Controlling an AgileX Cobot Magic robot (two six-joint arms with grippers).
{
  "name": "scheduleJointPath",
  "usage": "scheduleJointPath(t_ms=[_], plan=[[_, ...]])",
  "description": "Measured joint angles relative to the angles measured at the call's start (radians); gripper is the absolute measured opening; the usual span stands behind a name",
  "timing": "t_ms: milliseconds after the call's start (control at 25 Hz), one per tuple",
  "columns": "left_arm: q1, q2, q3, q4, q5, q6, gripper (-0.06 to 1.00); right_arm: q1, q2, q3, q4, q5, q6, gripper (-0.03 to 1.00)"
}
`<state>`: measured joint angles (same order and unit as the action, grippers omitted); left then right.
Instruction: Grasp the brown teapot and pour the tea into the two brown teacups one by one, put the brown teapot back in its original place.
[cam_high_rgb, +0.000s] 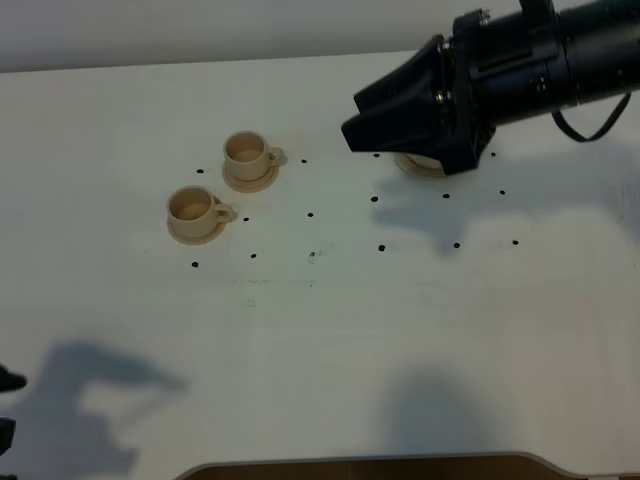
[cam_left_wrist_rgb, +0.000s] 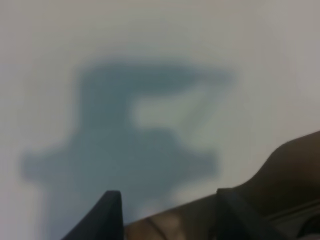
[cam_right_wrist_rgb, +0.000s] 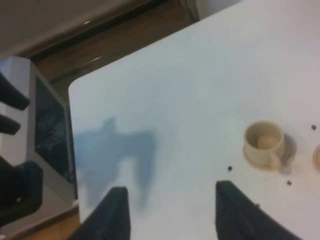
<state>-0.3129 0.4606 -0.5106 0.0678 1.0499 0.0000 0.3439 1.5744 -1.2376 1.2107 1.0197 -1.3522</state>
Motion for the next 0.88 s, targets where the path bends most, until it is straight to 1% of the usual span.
scheduleJointPath(t_ms=[240, 320, 400, 520, 600, 760, 880], plan=[[0.0, -0.153, 0.003, -0.004, -0.004, 0.011, 0.44, 0.0, 0.0, -0.053, -0.019, 0.001, 0.022, 0.39], [0.001, -0.196, 0.003, -0.005, -0.004, 0.01, 0.44, 0.0, 0.0, -0.06, -0.029, -0.003, 0.045, 0.39], [0.023, -0.235, 0.003, -0.008, -0.004, 0.009, 0.44, 0.0, 0.0, -0.075, -0.061, -0.009, 0.082, 0.39], [0.107, -0.288, 0.003, -0.008, -0.004, 0.009, 0.44, 0.0, 0.0, -0.108, -0.138, -0.019, 0.163, 0.39], [0.183, -0.314, 0.003, -0.008, -0.004, 0.009, 0.44, 0.0, 0.0, -0.137, -0.201, -0.03, 0.231, 0.39], [0.311, -0.375, 0.003, -0.008, -0.004, 0.009, 0.44, 0.0, 0.0, -0.18, -0.348, -0.074, 0.368, 0.39], [0.383, -0.43, 0.003, -0.009, -0.004, 0.009, 0.44, 0.0, 0.001, -0.2, -0.45, -0.105, 0.468, 0.39]])
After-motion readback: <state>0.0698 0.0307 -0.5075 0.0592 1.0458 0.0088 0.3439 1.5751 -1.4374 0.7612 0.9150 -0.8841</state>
